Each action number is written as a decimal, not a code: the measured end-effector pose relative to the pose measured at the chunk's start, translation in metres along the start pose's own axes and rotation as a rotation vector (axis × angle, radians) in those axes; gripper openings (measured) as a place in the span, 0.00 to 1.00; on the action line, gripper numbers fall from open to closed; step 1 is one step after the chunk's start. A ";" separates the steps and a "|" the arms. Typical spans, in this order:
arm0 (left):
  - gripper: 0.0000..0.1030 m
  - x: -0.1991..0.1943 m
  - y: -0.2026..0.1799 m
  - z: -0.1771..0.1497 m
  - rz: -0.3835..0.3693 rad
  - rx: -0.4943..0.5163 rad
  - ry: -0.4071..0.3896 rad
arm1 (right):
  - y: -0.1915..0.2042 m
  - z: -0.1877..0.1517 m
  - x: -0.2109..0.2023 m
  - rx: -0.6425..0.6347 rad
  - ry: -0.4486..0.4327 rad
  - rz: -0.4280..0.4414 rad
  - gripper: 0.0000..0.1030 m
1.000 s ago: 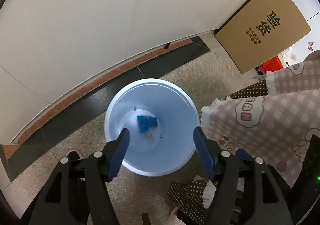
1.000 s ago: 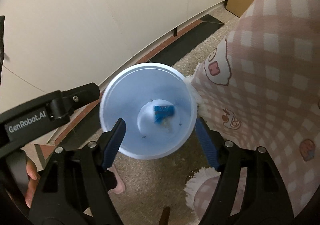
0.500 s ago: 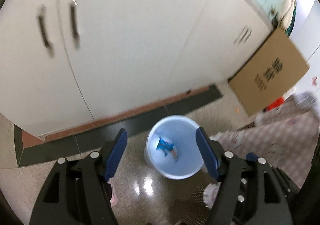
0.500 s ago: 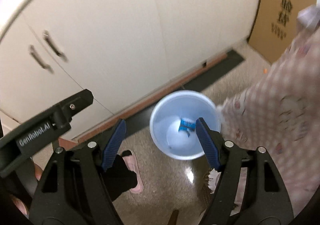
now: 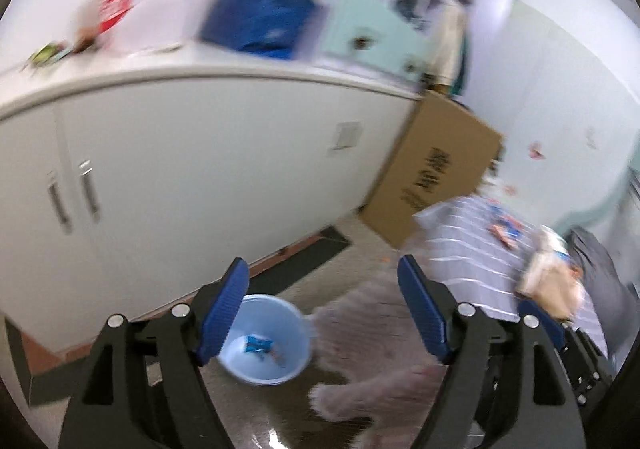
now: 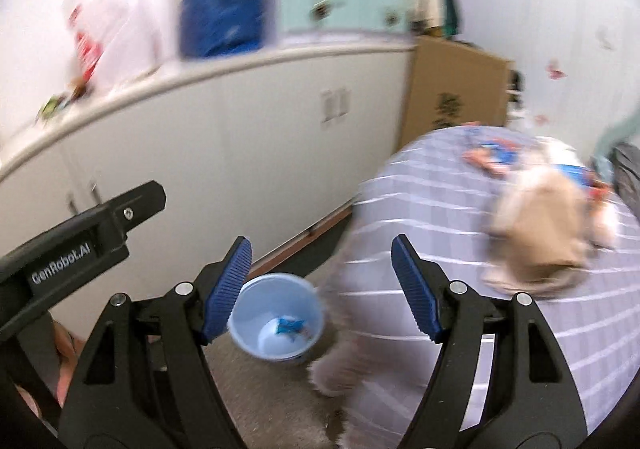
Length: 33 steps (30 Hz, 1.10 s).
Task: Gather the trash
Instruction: 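Move both grippers back from the wastebasket to the table, then grasp the brown paper bag with the left gripper while the right grasps the newspaper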
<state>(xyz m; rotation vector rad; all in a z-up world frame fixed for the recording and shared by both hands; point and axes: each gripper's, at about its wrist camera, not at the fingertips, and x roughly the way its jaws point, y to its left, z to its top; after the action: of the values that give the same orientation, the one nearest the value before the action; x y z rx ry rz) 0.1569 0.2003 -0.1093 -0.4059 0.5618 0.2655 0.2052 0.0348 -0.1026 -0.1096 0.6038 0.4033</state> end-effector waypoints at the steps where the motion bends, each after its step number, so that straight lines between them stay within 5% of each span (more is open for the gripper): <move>1: 0.75 -0.003 -0.017 0.000 -0.025 0.024 0.000 | -0.017 0.001 -0.011 0.021 -0.017 -0.025 0.72; 7: 0.79 -0.002 -0.118 -0.008 -0.174 0.187 0.055 | -0.106 -0.010 -0.054 0.154 -0.069 -0.134 0.72; 18: 0.81 0.029 -0.242 -0.037 -0.277 0.407 0.110 | -0.236 -0.051 -0.077 0.452 -0.092 -0.269 0.77; 22: 0.81 0.050 -0.259 -0.047 -0.235 0.441 0.134 | -0.252 -0.056 -0.075 0.494 -0.098 -0.251 0.78; 26: 0.80 0.067 -0.264 -0.052 -0.221 0.475 0.169 | -0.260 -0.057 -0.062 0.570 -0.082 -0.120 0.78; 31: 0.24 0.075 -0.249 -0.048 -0.317 0.417 0.246 | -0.264 -0.055 -0.036 0.661 -0.042 0.046 0.78; 33: 0.10 0.076 -0.243 -0.048 -0.327 0.401 0.256 | -0.263 -0.054 -0.026 0.691 -0.032 0.109 0.78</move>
<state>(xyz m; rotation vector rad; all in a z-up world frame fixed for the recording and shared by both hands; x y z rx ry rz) 0.2823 -0.0264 -0.1162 -0.1367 0.7698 -0.2166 0.2625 -0.2265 -0.1362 0.5908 0.6898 0.2821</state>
